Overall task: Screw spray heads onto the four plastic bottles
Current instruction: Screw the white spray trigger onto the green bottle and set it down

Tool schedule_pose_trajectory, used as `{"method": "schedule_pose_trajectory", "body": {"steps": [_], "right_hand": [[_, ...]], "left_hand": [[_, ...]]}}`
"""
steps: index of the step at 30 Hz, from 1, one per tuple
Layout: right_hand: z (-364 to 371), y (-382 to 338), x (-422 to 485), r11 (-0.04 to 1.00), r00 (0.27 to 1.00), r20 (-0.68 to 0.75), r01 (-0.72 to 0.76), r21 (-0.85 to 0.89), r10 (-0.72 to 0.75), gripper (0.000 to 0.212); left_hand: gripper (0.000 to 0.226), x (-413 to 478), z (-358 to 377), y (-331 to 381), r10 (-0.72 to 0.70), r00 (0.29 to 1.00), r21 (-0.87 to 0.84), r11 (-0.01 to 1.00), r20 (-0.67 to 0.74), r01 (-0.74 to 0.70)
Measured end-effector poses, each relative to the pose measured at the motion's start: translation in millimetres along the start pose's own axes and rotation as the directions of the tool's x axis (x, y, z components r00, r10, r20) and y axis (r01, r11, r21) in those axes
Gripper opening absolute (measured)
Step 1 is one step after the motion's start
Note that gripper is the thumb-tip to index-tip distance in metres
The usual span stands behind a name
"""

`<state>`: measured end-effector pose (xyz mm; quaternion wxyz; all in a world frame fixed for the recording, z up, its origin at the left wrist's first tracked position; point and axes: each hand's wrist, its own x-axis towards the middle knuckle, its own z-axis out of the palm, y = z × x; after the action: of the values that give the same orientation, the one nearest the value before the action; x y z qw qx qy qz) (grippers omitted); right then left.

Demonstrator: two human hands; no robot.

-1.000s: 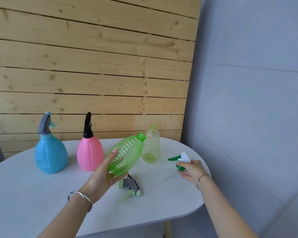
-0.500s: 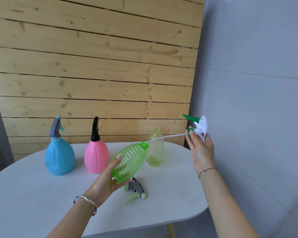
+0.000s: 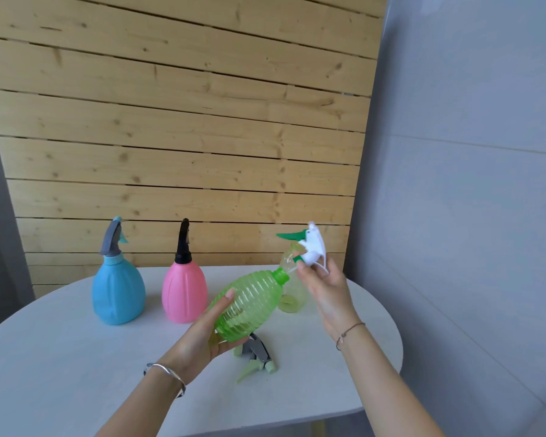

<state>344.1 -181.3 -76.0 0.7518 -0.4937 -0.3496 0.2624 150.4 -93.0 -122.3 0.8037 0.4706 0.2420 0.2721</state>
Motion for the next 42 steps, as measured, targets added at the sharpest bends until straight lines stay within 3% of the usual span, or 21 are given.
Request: {"method": "schedule_pose_trajectory", "body": {"steps": [4,8,16,22,27,33,38,40,42], "right_hand": [[10,6,-6,0.997,0.989,0.127,-0.079,-0.014,0.08,0.029],[9,1,-7,0.997,0.977,0.202,-0.055,-0.052,0.065,0.027],[10,-10,-10,0.989,0.948,0.317,0.024,-0.143,0.022,0.027],[14,-8,-8,0.996,0.962,0.273,-0.004,-0.087,0.027,0.044],[15,-15,-7,0.996,0.936,0.351,0.015,-0.085,0.016,0.043],[20,-9,-7,0.995,0.973,0.232,0.008,-0.097,0.015,0.053],[23,-16,-5,0.998,0.903,0.426,-0.061,0.003,0.054,0.038],[27,-17,-6,0.999,0.927,0.372,-0.046,0.0,0.043,0.04],[31,-15,-6,1.0,0.969,0.246,-0.001,-0.02,0.006,0.037]], "left_hand": [[0.064,-4,4,4,-0.008,1.0,0.01,1.0,0.013,0.008],[0.061,-7,2,8,-0.041,0.999,0.006,0.999,0.011,0.041],[0.081,-14,5,14,-0.387,0.921,-0.081,0.917,0.044,0.39],[0.078,-11,5,17,-0.29,0.956,0.014,0.957,-0.038,0.291],[0.079,-17,4,19,-0.372,0.923,-0.017,0.927,0.1,0.375],[0.076,-11,9,20,-0.169,0.985,0.07,0.983,-0.039,0.172],[0.071,-18,8,20,-0.393,0.903,0.001,0.917,0.174,0.399],[0.071,-18,11,20,-0.374,0.91,-0.016,0.924,0.179,0.382],[0.07,-14,13,20,-0.233,0.967,-0.038,0.971,0.104,0.238]]}}
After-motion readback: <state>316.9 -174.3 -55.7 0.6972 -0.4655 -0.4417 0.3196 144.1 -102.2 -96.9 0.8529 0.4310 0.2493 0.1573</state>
